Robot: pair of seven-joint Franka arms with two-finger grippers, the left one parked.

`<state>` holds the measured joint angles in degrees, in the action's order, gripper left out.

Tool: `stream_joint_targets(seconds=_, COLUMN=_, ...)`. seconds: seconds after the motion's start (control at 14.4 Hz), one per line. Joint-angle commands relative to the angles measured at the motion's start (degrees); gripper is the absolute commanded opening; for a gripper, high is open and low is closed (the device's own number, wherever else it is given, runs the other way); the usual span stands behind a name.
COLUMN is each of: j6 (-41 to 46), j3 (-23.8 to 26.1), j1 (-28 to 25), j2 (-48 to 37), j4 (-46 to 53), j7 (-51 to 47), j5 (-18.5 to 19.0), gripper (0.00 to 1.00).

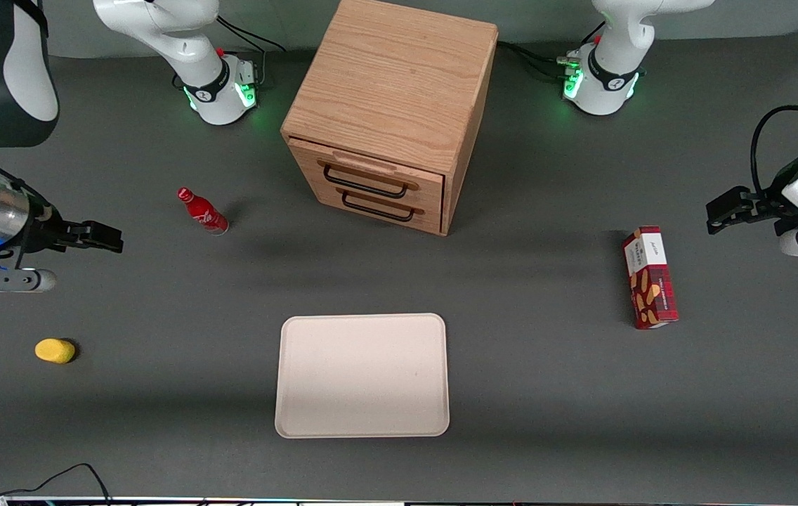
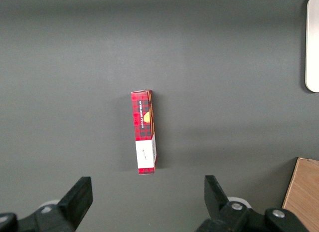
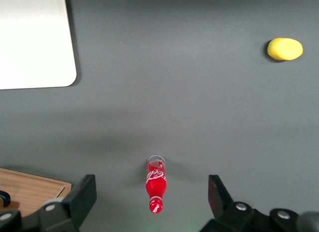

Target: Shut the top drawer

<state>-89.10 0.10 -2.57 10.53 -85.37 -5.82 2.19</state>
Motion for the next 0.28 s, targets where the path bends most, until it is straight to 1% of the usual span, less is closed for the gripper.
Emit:
stream_joint_targets(seconds=0.0, j6=-0.64, j3=-1.15, j1=-0.16, j2=-0.86, j4=0.38, j7=0.54, j5=-0.34, gripper=1.0)
stream_joint_targets(seconds=0.21, j6=-0.64, j3=-1.33, j1=-0.16, j2=-0.6, j4=1.08, j7=0.54, j5=-0.34, gripper=1.0)
